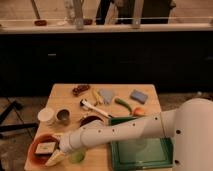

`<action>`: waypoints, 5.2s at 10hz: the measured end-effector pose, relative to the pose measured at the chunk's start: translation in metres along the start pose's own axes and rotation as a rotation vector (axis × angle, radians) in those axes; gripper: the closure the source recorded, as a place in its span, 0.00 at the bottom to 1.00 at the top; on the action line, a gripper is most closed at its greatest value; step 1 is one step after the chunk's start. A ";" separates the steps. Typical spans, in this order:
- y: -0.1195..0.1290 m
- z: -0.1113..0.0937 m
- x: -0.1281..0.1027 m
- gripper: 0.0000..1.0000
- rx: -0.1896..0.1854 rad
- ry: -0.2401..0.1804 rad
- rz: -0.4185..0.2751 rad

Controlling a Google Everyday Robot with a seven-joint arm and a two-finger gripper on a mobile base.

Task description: Place eraser in paper cup

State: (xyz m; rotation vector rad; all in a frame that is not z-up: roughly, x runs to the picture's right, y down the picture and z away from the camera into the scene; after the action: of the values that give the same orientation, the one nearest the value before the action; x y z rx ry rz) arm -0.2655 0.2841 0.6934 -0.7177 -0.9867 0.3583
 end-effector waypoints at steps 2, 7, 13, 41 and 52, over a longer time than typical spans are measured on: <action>0.000 0.000 0.000 0.20 0.000 -0.001 -0.001; 0.000 0.000 0.000 0.20 0.001 -0.002 0.001; -0.004 -0.001 -0.004 0.20 0.034 0.001 0.000; -0.013 -0.001 -0.063 1.00 -0.016 -0.152 -0.125; -0.039 0.000 -0.099 1.00 -0.049 -0.158 -0.172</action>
State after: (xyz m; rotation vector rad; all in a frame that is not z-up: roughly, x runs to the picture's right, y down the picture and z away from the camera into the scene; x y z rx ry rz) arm -0.3185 0.1985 0.6579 -0.6503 -1.2016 0.2439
